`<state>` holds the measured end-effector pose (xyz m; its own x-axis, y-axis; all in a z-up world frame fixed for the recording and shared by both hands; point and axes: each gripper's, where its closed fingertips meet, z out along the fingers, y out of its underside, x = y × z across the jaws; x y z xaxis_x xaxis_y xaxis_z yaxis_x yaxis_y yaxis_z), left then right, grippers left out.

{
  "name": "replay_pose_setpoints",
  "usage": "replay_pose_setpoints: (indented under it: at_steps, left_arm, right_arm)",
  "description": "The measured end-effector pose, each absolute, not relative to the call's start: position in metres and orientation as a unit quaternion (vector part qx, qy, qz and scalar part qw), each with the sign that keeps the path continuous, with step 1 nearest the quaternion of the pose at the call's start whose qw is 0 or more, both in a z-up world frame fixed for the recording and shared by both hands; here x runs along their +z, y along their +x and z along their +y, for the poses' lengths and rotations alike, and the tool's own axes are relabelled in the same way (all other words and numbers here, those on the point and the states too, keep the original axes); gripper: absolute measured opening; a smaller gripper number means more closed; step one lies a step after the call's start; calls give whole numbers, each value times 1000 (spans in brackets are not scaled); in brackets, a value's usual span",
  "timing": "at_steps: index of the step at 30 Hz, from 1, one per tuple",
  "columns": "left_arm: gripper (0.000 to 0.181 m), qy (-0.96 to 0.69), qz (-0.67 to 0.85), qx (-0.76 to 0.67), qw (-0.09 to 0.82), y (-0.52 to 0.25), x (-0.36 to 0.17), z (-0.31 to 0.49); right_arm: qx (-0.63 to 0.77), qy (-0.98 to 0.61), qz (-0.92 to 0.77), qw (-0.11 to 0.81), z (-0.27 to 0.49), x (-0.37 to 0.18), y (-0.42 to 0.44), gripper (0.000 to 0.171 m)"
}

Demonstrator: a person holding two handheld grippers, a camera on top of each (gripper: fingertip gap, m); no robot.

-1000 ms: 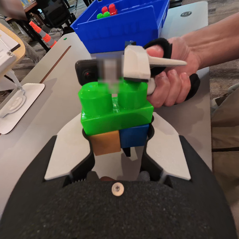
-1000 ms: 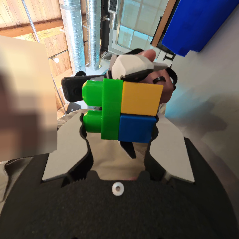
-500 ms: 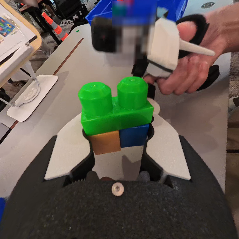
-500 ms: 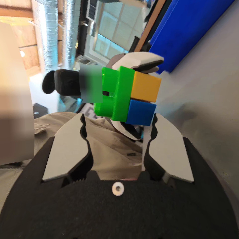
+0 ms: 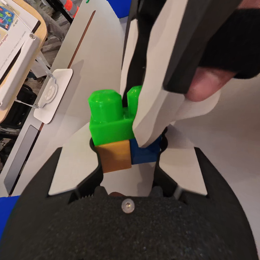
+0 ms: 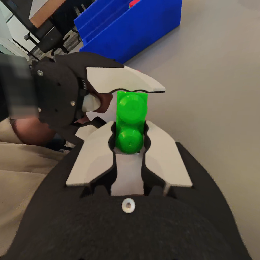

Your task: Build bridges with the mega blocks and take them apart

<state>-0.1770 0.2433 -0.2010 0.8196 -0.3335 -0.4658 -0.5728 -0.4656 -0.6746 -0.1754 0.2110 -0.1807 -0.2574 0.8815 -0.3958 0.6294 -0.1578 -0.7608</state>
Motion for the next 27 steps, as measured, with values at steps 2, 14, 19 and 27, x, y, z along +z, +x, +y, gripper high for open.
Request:
replay_pose_setpoints:
  at_steps: [2, 14, 19, 27]
  left_arm:
    - [90, -840, 269, 146, 449, -176, -200, 244]
    - [34, -780, 212, 27, 588, -184, -142, 215]
    - [0, -727, 218, -23, 651, -171, -112, 208]
    - [0, -707, 278, 42, 649, -158, -112, 214]
  right_arm:
    - [474, -590, -639, 138, 212, -180, -174, 37]
    - [672, -529, -513, 72, 254, -132, -154, 36]
    - [772, -453, -445, -24, 252, -115, -142, 36]
    - [795, -426, -424, -82, 238, -112, -137, 36]
